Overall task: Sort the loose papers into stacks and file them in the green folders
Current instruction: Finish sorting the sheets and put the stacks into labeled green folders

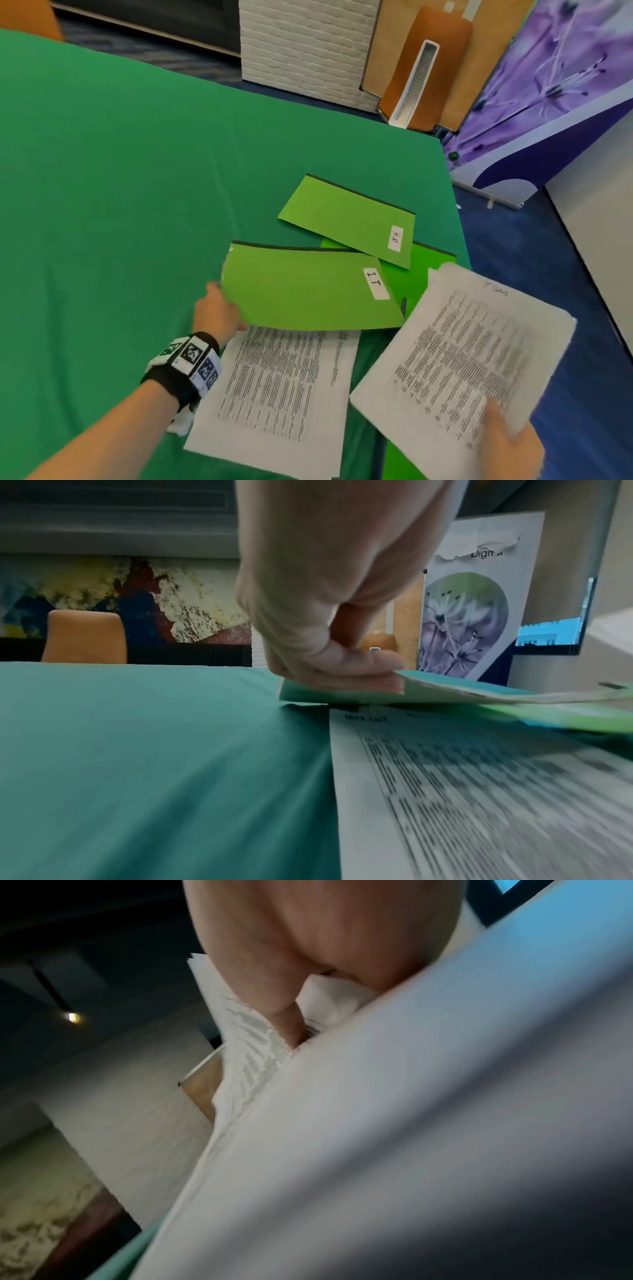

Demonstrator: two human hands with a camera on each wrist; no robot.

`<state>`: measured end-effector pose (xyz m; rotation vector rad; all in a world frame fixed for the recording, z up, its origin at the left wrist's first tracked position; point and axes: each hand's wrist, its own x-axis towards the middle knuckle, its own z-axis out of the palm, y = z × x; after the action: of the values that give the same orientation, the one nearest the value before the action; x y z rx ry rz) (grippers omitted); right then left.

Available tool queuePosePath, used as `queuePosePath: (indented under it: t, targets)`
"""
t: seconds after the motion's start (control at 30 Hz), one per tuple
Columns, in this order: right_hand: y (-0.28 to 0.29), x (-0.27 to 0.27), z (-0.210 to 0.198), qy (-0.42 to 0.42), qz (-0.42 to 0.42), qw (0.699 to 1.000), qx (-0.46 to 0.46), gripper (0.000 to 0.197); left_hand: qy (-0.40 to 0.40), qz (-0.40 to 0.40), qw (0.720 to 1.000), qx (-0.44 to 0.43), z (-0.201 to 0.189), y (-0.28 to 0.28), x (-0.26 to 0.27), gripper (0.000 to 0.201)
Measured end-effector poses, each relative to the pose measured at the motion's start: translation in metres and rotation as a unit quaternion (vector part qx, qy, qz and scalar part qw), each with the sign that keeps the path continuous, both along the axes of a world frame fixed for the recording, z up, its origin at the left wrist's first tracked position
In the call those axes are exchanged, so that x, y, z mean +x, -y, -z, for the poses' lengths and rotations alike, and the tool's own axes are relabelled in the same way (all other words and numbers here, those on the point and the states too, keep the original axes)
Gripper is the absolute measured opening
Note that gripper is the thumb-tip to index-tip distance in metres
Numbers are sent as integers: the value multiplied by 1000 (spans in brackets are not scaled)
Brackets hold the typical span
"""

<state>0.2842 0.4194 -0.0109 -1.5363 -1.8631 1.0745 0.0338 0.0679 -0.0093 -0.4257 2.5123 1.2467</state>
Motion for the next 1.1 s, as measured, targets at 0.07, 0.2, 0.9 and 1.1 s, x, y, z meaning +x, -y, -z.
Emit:
queuePosePath:
  t: [0.07, 0.2, 0.9, 1.1]
  targets:
    - [6, -4, -14, -42, 36, 998, -32, 49, 17, 29, 996, -78, 9, 10, 16, 26]
    - [30, -6, -22, -64, 40, 995, -62, 42, 22, 131, 928, -349, 14, 11, 50, 65]
    - [83, 14, 2, -96, 42, 990, -92, 11, -139, 578, 712, -374, -16, -41, 17, 17]
    - [100, -19, 14, -82, -26, 991, -97, 26, -290, 501, 730, -363, -94, -15, 4, 23]
